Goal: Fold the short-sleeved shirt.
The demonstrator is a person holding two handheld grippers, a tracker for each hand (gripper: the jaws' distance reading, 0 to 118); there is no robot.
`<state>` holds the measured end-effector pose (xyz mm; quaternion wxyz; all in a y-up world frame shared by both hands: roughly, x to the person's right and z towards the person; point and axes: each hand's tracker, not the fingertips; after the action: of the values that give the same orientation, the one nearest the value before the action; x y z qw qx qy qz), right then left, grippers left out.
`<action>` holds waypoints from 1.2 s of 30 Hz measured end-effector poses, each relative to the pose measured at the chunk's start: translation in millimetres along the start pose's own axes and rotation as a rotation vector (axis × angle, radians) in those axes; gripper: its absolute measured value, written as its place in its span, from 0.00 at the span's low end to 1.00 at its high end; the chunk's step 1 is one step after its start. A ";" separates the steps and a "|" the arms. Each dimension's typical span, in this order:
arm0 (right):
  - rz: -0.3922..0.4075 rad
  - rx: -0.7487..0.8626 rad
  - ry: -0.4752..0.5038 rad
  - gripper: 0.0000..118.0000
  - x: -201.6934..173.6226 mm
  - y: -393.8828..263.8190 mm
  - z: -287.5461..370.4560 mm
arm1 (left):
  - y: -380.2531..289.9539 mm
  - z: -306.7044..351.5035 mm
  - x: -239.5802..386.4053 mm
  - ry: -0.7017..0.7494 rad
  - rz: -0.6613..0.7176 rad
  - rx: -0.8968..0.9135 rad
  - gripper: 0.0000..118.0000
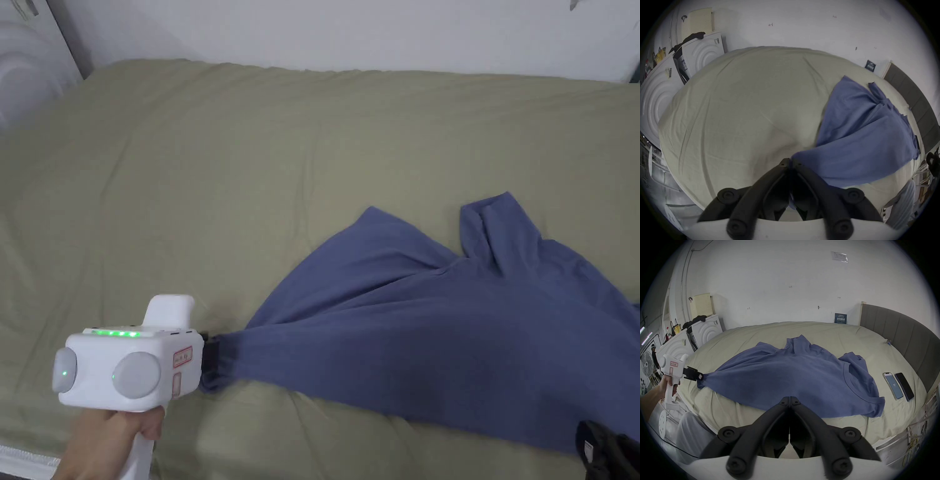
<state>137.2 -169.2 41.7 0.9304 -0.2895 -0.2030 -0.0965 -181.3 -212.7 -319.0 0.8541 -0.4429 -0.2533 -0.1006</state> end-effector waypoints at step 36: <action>0.172 -0.387 -0.058 0.02 143.2 171.6 -300.9 | 15.2 -0.5 7.0 0.021 0.033 -0.013 0.00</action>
<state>413.7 -212.3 -207.6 0.8560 -0.4816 -0.1821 -0.0457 -169.2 -203.8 -326.3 0.8553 -0.4517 -0.2363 -0.0929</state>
